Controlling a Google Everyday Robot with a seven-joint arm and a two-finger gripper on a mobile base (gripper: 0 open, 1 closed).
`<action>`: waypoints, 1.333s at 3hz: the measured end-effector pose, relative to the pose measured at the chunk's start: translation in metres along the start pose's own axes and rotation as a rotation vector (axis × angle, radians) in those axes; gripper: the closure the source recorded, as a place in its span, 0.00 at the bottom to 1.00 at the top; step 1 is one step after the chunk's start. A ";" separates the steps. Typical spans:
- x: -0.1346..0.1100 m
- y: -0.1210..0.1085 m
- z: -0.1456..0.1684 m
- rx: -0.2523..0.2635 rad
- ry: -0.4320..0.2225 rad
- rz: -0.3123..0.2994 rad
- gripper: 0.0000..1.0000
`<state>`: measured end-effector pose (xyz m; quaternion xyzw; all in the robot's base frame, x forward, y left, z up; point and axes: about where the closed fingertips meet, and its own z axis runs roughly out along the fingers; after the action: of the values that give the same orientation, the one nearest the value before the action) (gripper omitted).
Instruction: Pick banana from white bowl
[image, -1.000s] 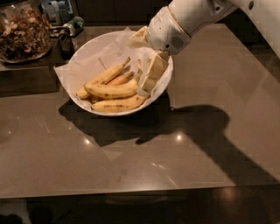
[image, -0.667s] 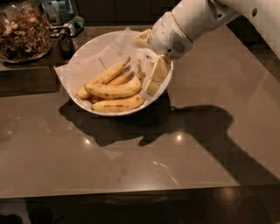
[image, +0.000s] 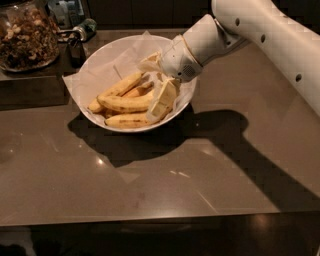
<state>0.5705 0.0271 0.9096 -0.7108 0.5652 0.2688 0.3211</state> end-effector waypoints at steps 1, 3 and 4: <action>0.006 -0.004 0.012 -0.009 -0.009 -0.004 0.23; 0.012 0.003 0.032 -0.047 -0.009 0.002 0.67; 0.009 0.002 0.030 -0.047 -0.009 0.002 0.90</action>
Offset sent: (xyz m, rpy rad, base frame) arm -0.0002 0.0136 -0.0391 0.0009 0.0549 0.0304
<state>0.5699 0.0436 0.8832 -0.7165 0.5579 0.2853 0.3065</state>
